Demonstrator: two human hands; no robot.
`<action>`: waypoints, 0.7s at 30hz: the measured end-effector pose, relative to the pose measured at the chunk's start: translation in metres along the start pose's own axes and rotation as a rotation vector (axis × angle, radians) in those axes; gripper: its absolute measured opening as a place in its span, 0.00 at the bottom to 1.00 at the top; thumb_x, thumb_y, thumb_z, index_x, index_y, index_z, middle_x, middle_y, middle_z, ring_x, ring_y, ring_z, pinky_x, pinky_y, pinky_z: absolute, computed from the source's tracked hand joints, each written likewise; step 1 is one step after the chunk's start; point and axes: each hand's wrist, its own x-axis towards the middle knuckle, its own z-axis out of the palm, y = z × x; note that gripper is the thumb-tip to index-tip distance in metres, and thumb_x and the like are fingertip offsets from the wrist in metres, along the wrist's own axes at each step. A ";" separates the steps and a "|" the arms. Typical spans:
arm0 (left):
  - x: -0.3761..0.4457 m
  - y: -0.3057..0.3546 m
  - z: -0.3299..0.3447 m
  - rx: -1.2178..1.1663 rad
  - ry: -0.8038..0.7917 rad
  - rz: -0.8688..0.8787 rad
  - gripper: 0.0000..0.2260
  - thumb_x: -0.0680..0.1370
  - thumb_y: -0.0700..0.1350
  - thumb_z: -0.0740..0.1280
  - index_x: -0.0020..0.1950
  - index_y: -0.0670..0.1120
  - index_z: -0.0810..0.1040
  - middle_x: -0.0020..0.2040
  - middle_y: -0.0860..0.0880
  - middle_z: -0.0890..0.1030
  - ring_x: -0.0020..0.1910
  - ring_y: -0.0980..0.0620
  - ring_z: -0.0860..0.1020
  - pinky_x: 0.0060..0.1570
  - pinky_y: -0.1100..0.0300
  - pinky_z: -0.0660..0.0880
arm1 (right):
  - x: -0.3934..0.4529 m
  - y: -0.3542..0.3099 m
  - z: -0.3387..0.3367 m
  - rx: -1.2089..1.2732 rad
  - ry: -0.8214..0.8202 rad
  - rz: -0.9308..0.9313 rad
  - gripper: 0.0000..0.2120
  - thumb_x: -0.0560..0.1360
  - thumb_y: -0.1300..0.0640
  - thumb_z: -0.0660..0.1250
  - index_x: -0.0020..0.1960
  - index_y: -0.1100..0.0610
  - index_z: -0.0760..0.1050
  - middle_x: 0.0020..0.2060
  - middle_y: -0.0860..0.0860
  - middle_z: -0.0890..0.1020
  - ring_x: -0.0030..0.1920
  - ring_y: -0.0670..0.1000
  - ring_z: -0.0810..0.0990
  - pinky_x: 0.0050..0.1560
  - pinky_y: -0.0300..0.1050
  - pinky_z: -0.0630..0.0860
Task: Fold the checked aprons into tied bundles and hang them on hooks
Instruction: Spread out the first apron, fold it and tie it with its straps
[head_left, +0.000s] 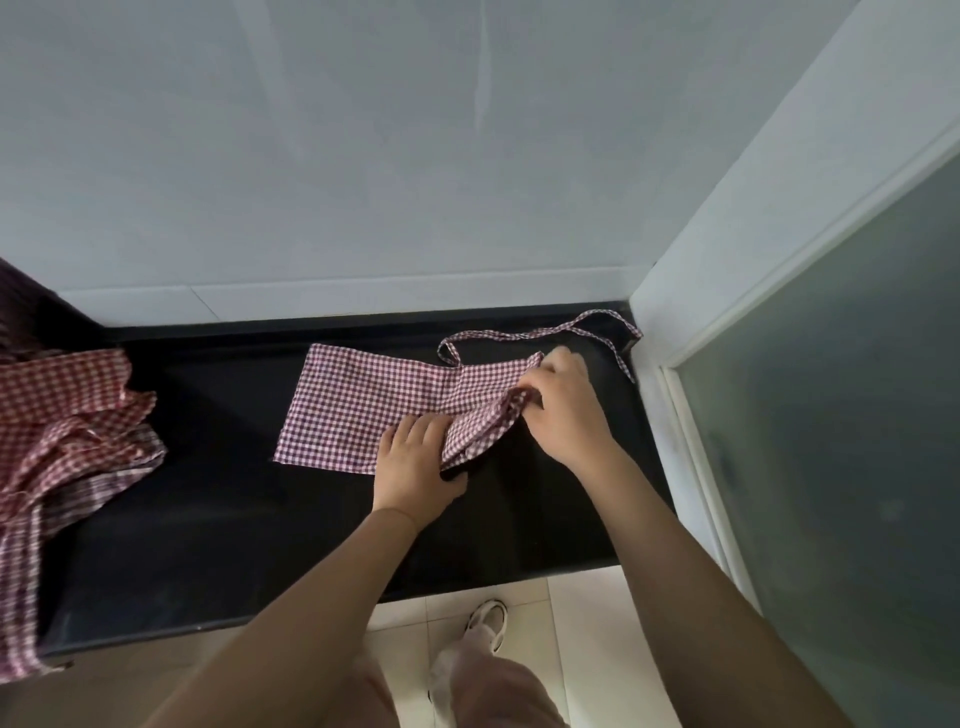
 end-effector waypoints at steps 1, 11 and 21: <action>-0.001 -0.004 0.000 -0.081 0.056 -0.032 0.26 0.70 0.49 0.74 0.68 0.48 0.74 0.62 0.50 0.78 0.64 0.48 0.74 0.67 0.49 0.69 | 0.003 -0.003 -0.002 0.013 0.021 -0.022 0.05 0.74 0.67 0.66 0.48 0.61 0.76 0.51 0.52 0.72 0.56 0.50 0.68 0.54 0.41 0.71; 0.034 -0.046 -0.087 -0.367 -0.081 -0.238 0.05 0.75 0.47 0.72 0.41 0.47 0.81 0.38 0.51 0.81 0.41 0.48 0.79 0.48 0.53 0.75 | 0.024 -0.016 -0.025 0.669 -0.061 0.355 0.07 0.82 0.55 0.61 0.55 0.56 0.76 0.47 0.46 0.81 0.47 0.44 0.79 0.42 0.40 0.73; 0.093 -0.019 -0.165 -0.137 -0.865 -0.173 0.09 0.78 0.55 0.69 0.56 0.55 0.82 0.54 0.54 0.83 0.54 0.52 0.80 0.61 0.52 0.74 | 0.011 0.026 -0.020 0.790 -0.424 0.687 0.12 0.82 0.51 0.62 0.64 0.51 0.74 0.56 0.48 0.80 0.56 0.52 0.80 0.55 0.49 0.75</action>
